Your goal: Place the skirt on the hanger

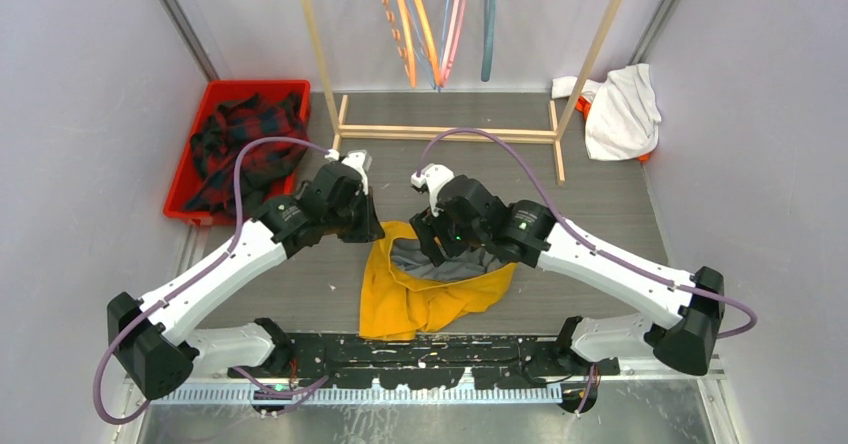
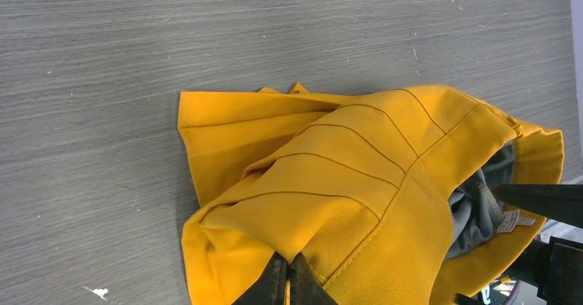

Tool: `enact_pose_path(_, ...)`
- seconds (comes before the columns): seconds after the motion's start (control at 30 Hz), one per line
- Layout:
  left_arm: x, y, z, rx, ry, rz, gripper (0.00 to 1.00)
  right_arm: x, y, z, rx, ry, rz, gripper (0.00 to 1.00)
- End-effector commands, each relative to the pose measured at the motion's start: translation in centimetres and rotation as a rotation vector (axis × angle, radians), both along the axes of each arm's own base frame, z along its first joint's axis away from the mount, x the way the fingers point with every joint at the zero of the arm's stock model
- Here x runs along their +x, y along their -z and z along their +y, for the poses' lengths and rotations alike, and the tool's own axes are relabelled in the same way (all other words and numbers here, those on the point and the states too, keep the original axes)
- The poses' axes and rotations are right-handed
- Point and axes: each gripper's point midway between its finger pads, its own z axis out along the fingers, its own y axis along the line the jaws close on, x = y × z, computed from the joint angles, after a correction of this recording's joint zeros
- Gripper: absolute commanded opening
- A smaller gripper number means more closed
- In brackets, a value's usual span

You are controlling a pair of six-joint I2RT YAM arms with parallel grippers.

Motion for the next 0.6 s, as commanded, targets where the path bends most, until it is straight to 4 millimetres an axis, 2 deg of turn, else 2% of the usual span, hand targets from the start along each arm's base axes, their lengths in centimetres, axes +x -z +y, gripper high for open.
enact_pose_path(0.0,0.7,-1.9,-1.0,-0.049,0.026,-0.039,0.00,2.5,-1.6,2.3,0.036,-0.012,-0.110,0.70)
enact_pose_path(0.17,0.6,-1.8,-1.0,-0.046,0.032,-0.034,0.00,4.2,0.4,3.1,-0.013,0.012,-0.121,0.67)
enact_pose_path(0.37,0.3,-1.7,-0.9,-0.039,0.041,-0.027,0.00,7.1,-0.4,2.2,0.027,0.116,-0.184,0.48)
enact_pose_path(0.43,0.2,-1.7,-0.8,-0.033,0.044,-0.026,0.00,7.9,-1.6,1.5,0.063,0.139,-0.195,0.31)
enact_pose_path(0.5,0.2,-1.6,-0.8,-0.027,0.047,-0.023,0.00,8.3,-2.7,1.2,0.084,0.148,-0.213,0.07)
enact_pose_path(0.53,0.2,-1.6,-0.8,-0.027,0.049,-0.021,0.02,8.4,-3.2,1.1,0.091,0.149,-0.223,0.02)
enact_pose_path(0.57,0.1,-1.6,-0.8,-0.029,0.052,-0.019,0.07,8.5,-3.7,1.0,0.091,0.149,-0.230,0.01)
